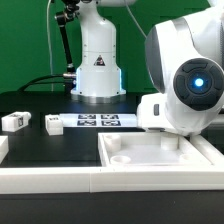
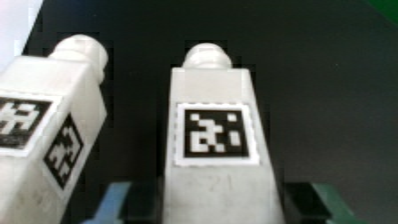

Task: Assemble square table

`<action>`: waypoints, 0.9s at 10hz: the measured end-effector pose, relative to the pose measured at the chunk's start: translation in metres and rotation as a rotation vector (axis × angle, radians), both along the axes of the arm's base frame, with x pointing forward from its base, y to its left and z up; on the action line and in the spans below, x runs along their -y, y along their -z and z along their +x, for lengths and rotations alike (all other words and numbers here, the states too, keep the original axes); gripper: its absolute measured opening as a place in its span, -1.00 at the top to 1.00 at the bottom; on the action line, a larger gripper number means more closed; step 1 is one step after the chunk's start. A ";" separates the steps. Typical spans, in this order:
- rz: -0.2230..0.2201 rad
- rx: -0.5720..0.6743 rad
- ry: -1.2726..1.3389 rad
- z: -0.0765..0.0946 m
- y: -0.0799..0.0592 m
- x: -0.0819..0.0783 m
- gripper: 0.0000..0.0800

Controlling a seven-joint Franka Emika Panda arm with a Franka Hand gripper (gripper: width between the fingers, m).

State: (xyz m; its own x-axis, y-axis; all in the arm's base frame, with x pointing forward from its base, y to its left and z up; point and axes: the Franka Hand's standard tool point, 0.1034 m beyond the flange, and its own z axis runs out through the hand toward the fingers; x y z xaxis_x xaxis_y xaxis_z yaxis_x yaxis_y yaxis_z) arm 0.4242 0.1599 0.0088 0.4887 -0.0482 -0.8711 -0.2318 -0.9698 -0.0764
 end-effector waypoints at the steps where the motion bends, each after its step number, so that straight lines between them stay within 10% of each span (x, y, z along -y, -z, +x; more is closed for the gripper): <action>1: 0.000 0.000 0.000 0.000 0.000 0.000 0.28; 5: 0.009 0.007 0.000 0.004 -0.004 0.002 0.28; 9: 0.070 0.041 0.004 0.029 -0.049 0.036 0.28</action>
Offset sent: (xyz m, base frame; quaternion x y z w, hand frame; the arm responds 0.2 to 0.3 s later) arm 0.0042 -0.0025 0.0070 0.0032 -0.0052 -0.0048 1.0000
